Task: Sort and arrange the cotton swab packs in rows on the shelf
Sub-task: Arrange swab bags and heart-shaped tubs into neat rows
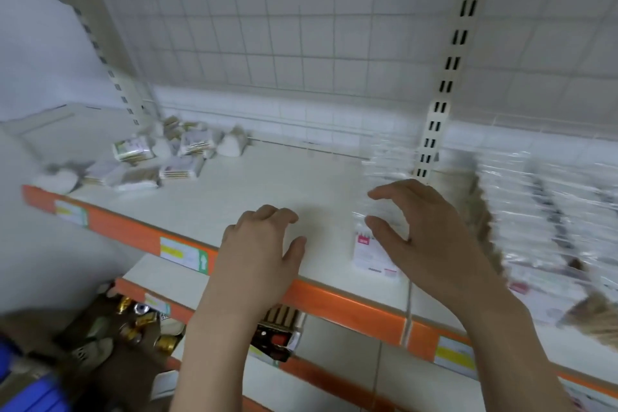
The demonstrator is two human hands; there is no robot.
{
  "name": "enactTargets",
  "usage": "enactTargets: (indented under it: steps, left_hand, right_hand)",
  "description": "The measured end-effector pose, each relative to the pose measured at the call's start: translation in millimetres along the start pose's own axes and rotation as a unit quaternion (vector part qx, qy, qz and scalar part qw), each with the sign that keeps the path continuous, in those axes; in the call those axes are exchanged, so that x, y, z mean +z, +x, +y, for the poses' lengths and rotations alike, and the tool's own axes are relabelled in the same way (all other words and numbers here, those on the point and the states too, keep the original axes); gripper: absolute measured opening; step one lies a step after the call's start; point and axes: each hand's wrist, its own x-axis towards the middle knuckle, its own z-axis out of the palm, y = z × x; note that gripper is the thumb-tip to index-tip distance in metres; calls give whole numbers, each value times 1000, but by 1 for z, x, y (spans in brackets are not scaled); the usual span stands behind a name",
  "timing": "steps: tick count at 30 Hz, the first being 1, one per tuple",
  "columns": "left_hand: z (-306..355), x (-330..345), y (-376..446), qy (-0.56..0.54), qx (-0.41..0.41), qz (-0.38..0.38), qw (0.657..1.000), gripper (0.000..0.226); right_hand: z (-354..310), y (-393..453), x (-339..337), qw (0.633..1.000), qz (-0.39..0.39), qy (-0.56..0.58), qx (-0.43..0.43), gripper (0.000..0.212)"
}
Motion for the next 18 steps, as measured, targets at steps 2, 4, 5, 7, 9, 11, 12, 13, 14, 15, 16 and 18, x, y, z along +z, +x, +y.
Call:
enactTargets:
  steps: [2, 4, 5, 7, 9, 11, 12, 13, 14, 15, 16, 18]
  left_hand:
    - [-20, -6, 3, -4, -7, 9, 1000, 36]
    - [-44, -14, 6, -8, -12, 15, 1000, 36]
    - [-56, -17, 8, -7, -15, 16, 1000, 36]
    - [-89, -27, 11, -6, -19, 17, 1000, 36]
    - [-128, -40, 13, -11, -28, 13, 999, 36]
    - [-168, -54, 13, -14, -44, 19, 999, 36]
    - [-189, -62, 13, -13, -54, 23, 998, 36]
    - [-210, -70, 12, -10, -63, 24, 998, 36]
    - [-229, -78, 11, -6, -72, 23, 997, 35]
    - [-245, -84, 10, -4, -79, 23, 997, 35]
    - [-263, -92, 10, -3, -87, 25, 996, 35]
    - [-294, -104, 9, -6, -103, 33, 994, 34]
  right_hand:
    - [-13, 13, 15, 1000, -6, -9, -16, 29]
    - [-28, 27, 32, 1000, -8, -9, -22, 30]
    - [-36, 32, 40, 1000, -10, -9, -24, 30]
    - [-56, 46, 65, 999, -13, -12, -28, 30]
    - [-80, 59, 91, 999, -17, -15, -28, 31]
    - [-106, 72, 118, 999, -27, -12, -33, 31]
    - [-120, 79, 131, 999, -33, -11, -35, 30]
    - [-134, 86, 145, 999, -38, -8, -35, 30]
    - [-147, 91, 157, 998, -43, -4, -35, 30]
    - [-158, 95, 167, 998, -47, -1, -35, 30]
    - [-170, 100, 178, 998, -50, -1, -38, 30]
    - [-188, 109, 199, 997, -61, -3, -44, 31]
